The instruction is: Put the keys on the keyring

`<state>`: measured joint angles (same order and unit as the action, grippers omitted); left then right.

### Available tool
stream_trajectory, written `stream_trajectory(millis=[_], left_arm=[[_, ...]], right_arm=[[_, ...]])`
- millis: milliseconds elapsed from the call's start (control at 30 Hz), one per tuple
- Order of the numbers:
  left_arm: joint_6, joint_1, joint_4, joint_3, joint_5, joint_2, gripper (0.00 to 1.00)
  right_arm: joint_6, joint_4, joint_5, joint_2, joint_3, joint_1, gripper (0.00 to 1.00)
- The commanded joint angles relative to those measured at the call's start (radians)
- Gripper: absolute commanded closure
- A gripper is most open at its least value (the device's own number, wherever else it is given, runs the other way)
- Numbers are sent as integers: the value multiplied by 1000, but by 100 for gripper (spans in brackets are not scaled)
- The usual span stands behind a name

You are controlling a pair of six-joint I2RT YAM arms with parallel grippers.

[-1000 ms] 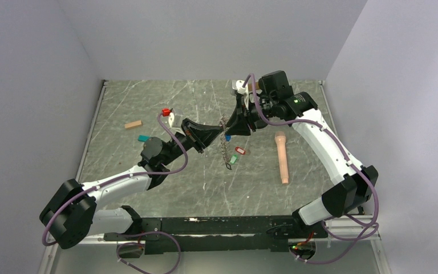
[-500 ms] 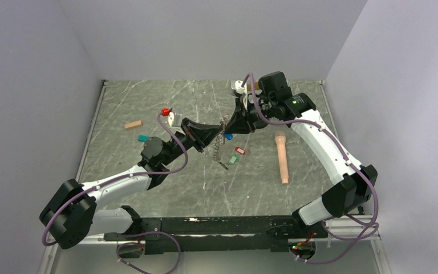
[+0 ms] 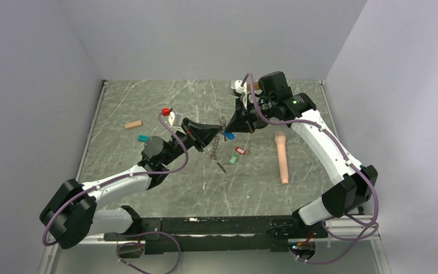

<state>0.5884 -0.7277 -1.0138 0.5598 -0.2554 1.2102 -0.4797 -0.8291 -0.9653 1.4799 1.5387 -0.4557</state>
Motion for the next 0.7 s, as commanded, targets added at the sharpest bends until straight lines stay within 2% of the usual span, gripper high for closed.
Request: stream_trajectory(millis=[0, 233, 667], left_arm=[[10, -5, -56, 24, -27, -9, 100], [23, 3, -38, 28, -51, -5, 100], [17, 40, 30, 35, -82, -24, 100]], right_arm=[[-34, 9, 57, -22, 60, 5, 98], [-83, -18, 116, -29, 76, 5, 98], [-206, -122, 28, -43, 103, 5, 97]])
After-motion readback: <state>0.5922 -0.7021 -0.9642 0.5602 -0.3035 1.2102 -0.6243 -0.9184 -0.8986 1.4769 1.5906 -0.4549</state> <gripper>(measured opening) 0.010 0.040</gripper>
